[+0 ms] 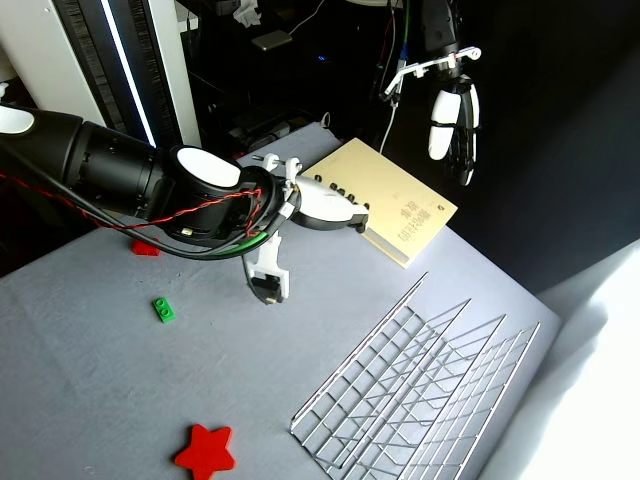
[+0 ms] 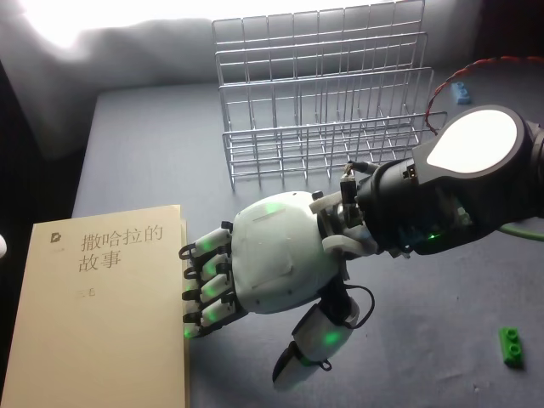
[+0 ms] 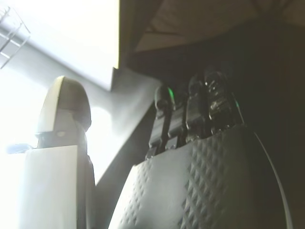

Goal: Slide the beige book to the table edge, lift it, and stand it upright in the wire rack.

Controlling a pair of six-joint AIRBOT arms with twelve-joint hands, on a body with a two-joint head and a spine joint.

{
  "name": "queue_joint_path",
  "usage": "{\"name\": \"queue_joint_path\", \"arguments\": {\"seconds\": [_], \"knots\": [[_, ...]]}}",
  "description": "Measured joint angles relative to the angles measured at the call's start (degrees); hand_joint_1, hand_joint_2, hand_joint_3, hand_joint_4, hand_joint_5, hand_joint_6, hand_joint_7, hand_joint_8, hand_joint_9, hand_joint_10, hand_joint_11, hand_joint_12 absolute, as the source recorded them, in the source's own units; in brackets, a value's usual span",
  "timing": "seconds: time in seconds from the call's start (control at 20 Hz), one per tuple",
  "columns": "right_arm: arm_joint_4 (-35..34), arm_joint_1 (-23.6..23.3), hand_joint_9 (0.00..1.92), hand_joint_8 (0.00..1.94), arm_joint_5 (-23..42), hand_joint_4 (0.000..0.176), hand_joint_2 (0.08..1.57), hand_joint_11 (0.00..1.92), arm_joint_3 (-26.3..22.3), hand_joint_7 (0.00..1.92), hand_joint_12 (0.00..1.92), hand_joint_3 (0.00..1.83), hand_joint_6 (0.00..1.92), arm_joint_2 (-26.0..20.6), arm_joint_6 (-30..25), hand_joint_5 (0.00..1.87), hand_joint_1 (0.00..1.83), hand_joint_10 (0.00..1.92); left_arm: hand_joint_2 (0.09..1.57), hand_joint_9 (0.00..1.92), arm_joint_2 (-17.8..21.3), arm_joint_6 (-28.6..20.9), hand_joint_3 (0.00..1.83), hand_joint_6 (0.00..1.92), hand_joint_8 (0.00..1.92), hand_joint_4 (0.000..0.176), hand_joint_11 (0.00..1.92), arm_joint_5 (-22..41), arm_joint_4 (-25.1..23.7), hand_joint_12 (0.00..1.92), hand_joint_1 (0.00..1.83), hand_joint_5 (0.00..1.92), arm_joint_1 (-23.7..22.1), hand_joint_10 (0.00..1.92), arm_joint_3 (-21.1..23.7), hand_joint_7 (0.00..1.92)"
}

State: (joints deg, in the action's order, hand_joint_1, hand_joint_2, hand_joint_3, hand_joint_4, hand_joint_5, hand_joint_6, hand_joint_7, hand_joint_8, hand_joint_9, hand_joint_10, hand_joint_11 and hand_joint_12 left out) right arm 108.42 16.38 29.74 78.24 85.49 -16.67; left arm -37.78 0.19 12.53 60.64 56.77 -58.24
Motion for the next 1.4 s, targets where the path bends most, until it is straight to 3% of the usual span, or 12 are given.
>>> {"name": "queue_joint_path", "arguments": {"seconds": [0.4, 0.5, 0.7, 0.9, 1.15, 1.4], "knots": [[-0.2, -1.0, 0.29, 0.0, -1.4, 0.0, 1.12, 0.0, 0.0, 0.3, 0.77, 0.0, 0.0, 2.3, 0.0, 0.27, 0.11, 0.0, 0.99, 0.0, 0.0, 0.0, 0.0, 0.0, 0.0, 0.0, 0.0, -0.6, 0.5, 0.0, 0.98, 0.0, 0.0, 0.0, -0.3, 0.0], [-0.2, -1.0, 0.31, 0.0, -1.6, 0.0, 1.12, 0.0, 0.0, 0.32, 0.85, 0.0, 0.0, 2.4, 0.0, 0.28, 0.13, 0.01, 0.98, 0.0, 0.0, 0.0, 0.0, 0.0, 0.0, 0.0, 0.0, -0.6, 0.5, 0.0, 0.97, 0.0, 0.0, 0.0, -0.3, 0.0], [-0.2, -1.0, 0.27, 0.0, -1.9, 0.0, 1.12, 0.0, 0.0, 0.27, 0.72, 0.0, 0.0, 2.5, 0.0, 0.23, 0.12, 0.0, 1.02, 0.0, 0.0, 0.0, 0.0, 0.0, 0.0, 0.0, 0.0, -0.6, 0.5, 0.0, 0.93, 0.0, 0.0, 0.0, -0.3, 0.0], [-0.2, -1.0, 0.29, 0.0, -2.0, 0.0, 1.12, 0.0, 0.0, 0.29, 0.81, 0.0, 0.0, 2.7, 0.2, 0.25, 0.12, 0.01, 1.02, 0.0, -0.1, 0.0, 0.0, 0.0, 0.0, 0.0, 0.0, -0.6, 0.7, 0.0, 0.93, 0.0, 0.0, 0.0, -0.5, 0.0], [-0.2, -1.0, 0.29, 0.0, -2.0, 0.0, 1.11, 0.0, 0.0, 0.3, 0.79, 0.0, 0.0, 2.7, 0.2, 0.26, 0.16, 0.0, 1.02, 0.0, -0.8, 0.0, 0.0, 0.0, 0.0, 0.0, 0.0, -0.7, 0.9, 0.0, 0.94, 0.0, -0.2, 0.0, -0.7, 0.0], [-0.2, -1.0, 0.29, 0.01, 0.4, 0.0, 1.12, 0.0, -0.4, 0.29, 0.77, 0.0, 0.01, -0.5, 0.9, 0.25, 0.14, 0.01, 1.04, 0.0, -0.7, 0.0, 0.01, 0.0, 0.0, 0.0, 0.0, -0.7, 1.4, 0.0, 0.93, 0.0, -0.2, 0.0, -0.7, 0.0]]}}
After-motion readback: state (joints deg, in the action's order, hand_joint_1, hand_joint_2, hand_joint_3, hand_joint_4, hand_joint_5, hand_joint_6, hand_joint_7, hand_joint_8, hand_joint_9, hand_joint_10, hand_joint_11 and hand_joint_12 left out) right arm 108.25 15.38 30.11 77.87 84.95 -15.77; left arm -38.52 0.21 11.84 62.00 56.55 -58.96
